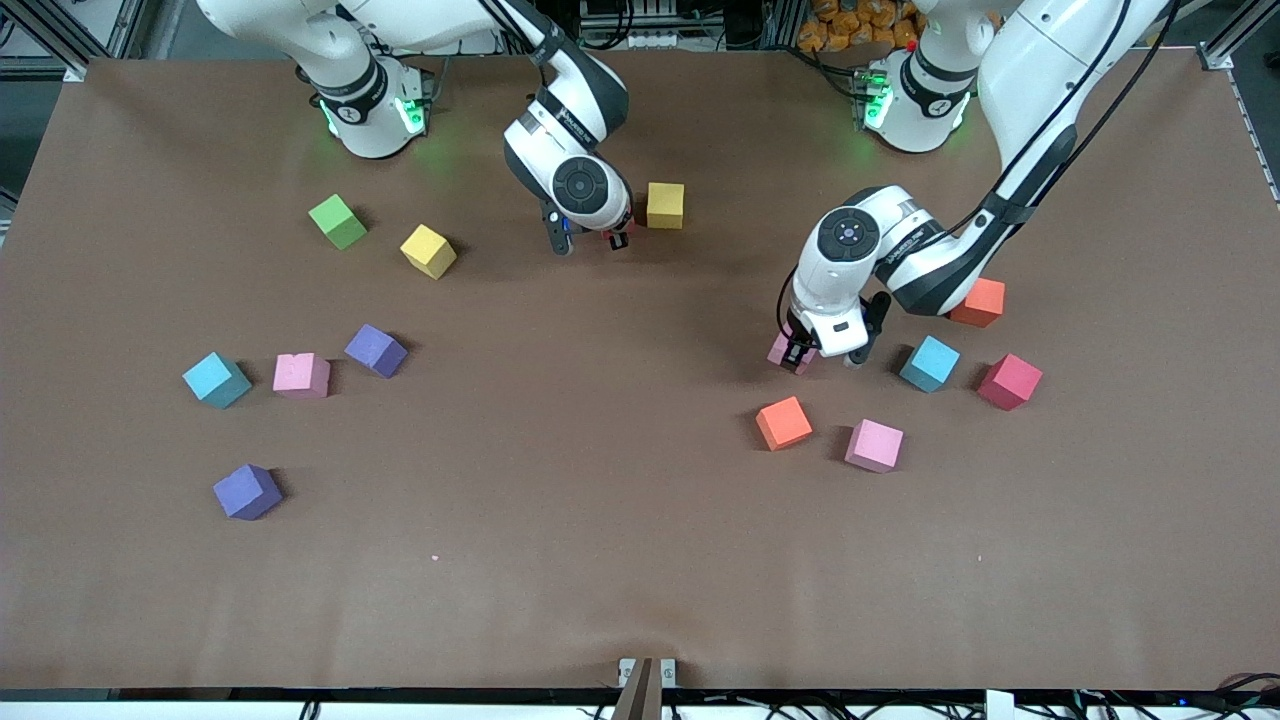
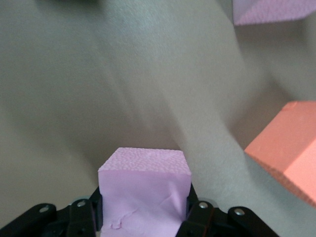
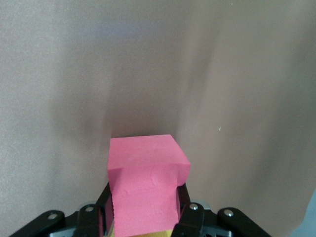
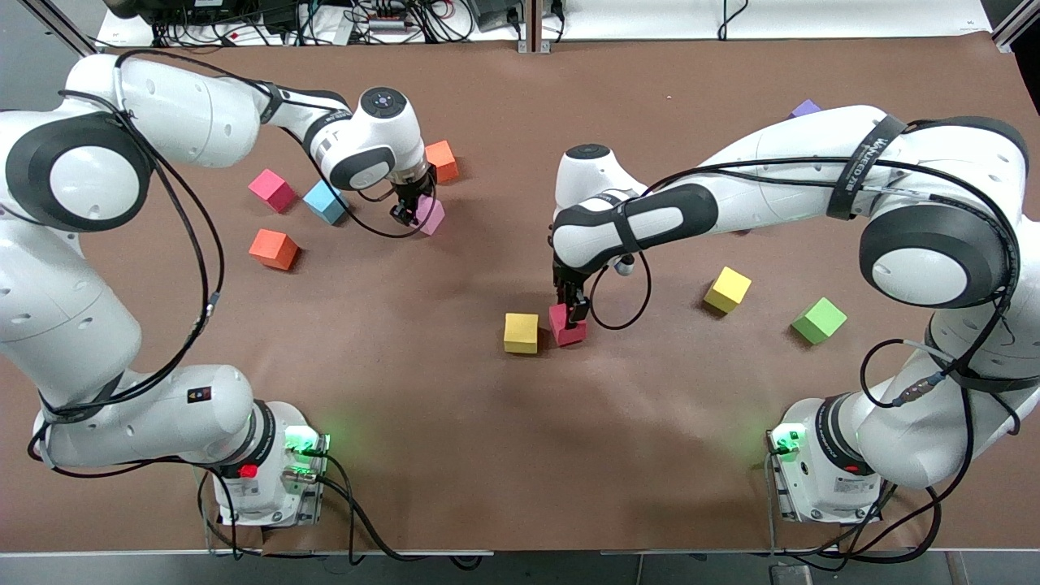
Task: Form number 2 with 11 blocks
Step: 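Reach the left gripper to the lavender cube while the right gripper lifts the red cube, then grasp the lavender cube with the left gripper and lift it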
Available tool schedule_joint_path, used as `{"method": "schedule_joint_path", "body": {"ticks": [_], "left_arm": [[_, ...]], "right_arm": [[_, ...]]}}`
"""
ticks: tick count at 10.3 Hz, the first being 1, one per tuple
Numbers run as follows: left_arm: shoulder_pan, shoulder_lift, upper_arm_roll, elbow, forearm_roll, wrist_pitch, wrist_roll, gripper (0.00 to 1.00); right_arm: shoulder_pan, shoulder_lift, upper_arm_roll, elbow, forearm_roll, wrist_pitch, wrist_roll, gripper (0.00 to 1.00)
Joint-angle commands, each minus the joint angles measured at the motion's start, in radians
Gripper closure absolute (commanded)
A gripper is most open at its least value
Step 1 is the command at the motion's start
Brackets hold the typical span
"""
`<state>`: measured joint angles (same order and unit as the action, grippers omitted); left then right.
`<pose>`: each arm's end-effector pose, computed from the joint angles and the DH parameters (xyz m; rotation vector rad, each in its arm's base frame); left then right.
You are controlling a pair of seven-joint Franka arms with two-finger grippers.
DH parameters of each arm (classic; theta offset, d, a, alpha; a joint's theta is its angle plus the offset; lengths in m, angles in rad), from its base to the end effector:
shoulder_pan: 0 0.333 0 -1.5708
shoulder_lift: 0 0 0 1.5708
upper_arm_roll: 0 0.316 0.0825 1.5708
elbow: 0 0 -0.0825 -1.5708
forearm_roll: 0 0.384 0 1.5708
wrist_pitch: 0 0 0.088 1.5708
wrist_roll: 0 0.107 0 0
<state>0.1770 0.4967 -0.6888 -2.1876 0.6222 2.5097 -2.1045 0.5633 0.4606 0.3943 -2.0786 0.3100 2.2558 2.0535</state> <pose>0.4754 -0.2801 0.2043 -2.6414 -1.6877 -0.0747 0.3147 0.4642 0.2038 2.2305 -1.7693 -0.5867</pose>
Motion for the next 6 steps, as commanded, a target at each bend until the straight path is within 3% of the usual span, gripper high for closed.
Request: {"method": "schedule_joint_path", "body": {"ticks": [1, 6], "left_arm": [[0.007, -0.061, -0.014, -0.044, 0.028, -0.005, -0.107, 1.0], [0.015, -0.165, -0.095, -0.152, 0.013, -0.037, -0.279, 1.0]], "right_arm": [[0.001, 0.015, 0.006, -0.001, 0.015, 0.018, 0.062, 1.0], [0.003, 0.041, 0.023, -0.001, 0.015, 0.027, 0.099, 1.0]]}}
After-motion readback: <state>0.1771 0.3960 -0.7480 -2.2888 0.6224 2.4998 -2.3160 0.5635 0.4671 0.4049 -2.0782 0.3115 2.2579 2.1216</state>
